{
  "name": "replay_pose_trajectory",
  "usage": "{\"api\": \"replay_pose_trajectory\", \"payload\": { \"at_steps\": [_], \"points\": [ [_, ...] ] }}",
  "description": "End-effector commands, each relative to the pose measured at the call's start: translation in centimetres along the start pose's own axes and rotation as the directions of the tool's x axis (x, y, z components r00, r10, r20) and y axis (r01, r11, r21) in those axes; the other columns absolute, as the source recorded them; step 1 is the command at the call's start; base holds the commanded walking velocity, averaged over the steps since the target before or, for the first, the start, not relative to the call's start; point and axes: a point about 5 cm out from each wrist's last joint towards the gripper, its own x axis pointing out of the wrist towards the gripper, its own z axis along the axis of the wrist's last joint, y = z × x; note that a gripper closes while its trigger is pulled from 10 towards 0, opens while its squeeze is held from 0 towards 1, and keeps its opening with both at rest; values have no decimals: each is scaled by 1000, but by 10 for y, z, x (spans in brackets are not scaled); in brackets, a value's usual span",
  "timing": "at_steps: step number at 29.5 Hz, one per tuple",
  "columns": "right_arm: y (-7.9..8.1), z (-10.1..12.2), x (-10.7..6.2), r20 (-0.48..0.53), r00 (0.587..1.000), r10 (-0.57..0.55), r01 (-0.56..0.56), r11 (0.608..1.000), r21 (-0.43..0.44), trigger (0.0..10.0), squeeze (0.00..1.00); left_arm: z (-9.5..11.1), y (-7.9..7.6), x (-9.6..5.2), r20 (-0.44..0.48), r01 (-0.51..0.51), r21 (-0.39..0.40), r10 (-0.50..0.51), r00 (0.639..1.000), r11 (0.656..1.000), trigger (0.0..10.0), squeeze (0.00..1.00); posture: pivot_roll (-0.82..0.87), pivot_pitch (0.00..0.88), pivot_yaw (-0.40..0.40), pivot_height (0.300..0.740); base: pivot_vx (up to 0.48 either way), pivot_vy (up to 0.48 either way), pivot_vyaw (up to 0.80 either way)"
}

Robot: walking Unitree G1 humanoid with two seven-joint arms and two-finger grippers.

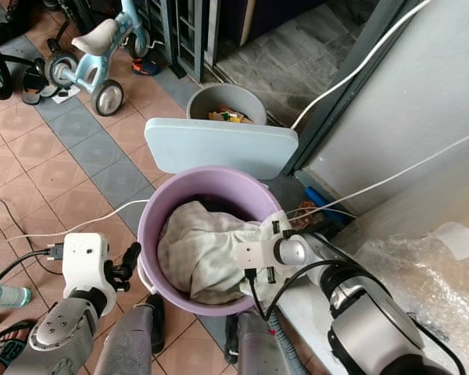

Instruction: Clothes washing

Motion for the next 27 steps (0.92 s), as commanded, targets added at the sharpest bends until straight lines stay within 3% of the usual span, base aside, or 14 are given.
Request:
{"api": "replay_pose_trajectory", "payload": {
  "at_steps": [1, 3, 6, 7, 10, 12, 13, 14, 15, 17, 20, 22, 24, 27],
  "points": [
    [-8, 4, -1, 52, 998, -46, 41, 995, 86, 0, 0, -6, 1, 2, -19, -14, 5, 14, 1000, 1000, 10000, 0, 214, 205, -126, 740, 0, 0, 0],
    [-28, 18, -5, 161, 967, -196, 142, 944, 297, 0, 0, 2, 4, 10, 38, -50, -1, 50, 998, 999, 10000, 0, 193, 170, -116, 740, 0, 0, 0],
    [-35, 21, -7, 186, 948, -257, 181, 919, 350, 0, 0, 6, 5, 13, 63, -63, -10, 64, 996, 998, 10000, 0, 186, 163, -112, 740, 0, 0, 0],
    [-41, 23, -10, 208, 927, -312, 198, 878, 435, 0, 0, 10, 4, 19, 80, -67, -29, 69, 994, 997, 10000, 0, 172, 145, -101, 740, 0, 0, 0],
    [-52, 23, -17, 228, 877, -423, 243, 800, 549, 0, 0, 17, 1, 28, 107, -64, -60, 70, 992, 996, 10000, 0, 152, 126, -87, 740, 0, 0, 0],
    [-58, 20, -25, 222, 826, -518, 274, 713, 645, 0, 0, 23, -3, 36, 134, -56, -64, 64, 989, 996, 10000, 0, 114, 94, -68, 740, 0, 0, 0],
    [-62, 17, -33, 206, 762, -614, 294, 611, 735, 0, 0, 26, -5, 42, 151, -55, -72, 66, 986, 996, 10000, 0, 89, 75, -55, 740, 0, 0, 0],
    [-64, 16, -38, 195, 731, -654, 298, 563, 771, 0, 0, 26, -5, 44, 156, -55, -77, 67, 985, 995, 10000, 0, 82, 69, -51, 740, 0, 0, 0],
    [-65, 15, -40, 189, 714, -674, 298, 537, 789, 0, 0, 26, -5, 46, 158, -56, -81, 68, 985, 995, 10000, 0, 82, 69, -51, 740, 0, 0, 0],
    [-68, 14, -58, 156, 607, -779, 325, 423, 846, 0, 0, 23, -7, 51, 138, -50, -109, 65, 988, 993, 10000, 0, 48, 46, -28, 740, 0, 0, 0],
    [-66, 14, -80, 93, 485, -869, 328, 279, 903, 0, 0, 24, -10, 55, 152, -37, -110, 54, 987, 993, 10000, 0, 30, 37, -16, 740, 0, 0, 0],
    [-64, 15, -84, 91, 461, -883, 322, 262, 910, 0, 0, 24, -10, 56, 155, -37, -108, 54, 986, 993, 10000, 0, 14, 32, -7, 740, 0, 0, 0],
    [-57, 22, -97, 85, 409, -908, 321, 231, 918, 0, 0, 27, -10, 62, 170, -34, -101, 51, 984, 994, 10000, 0, -1, 33, 0, 740, 0, 0, 0],
    [-52, 27, -106, 78, 394, -916, 313, 214, 925, 0, 0, 29, -12, 66, 178, -31, -100, 49, 983, 995, 10000, 0, 0, 36, 0, 740, 0, 0, 0]
  ]
}}
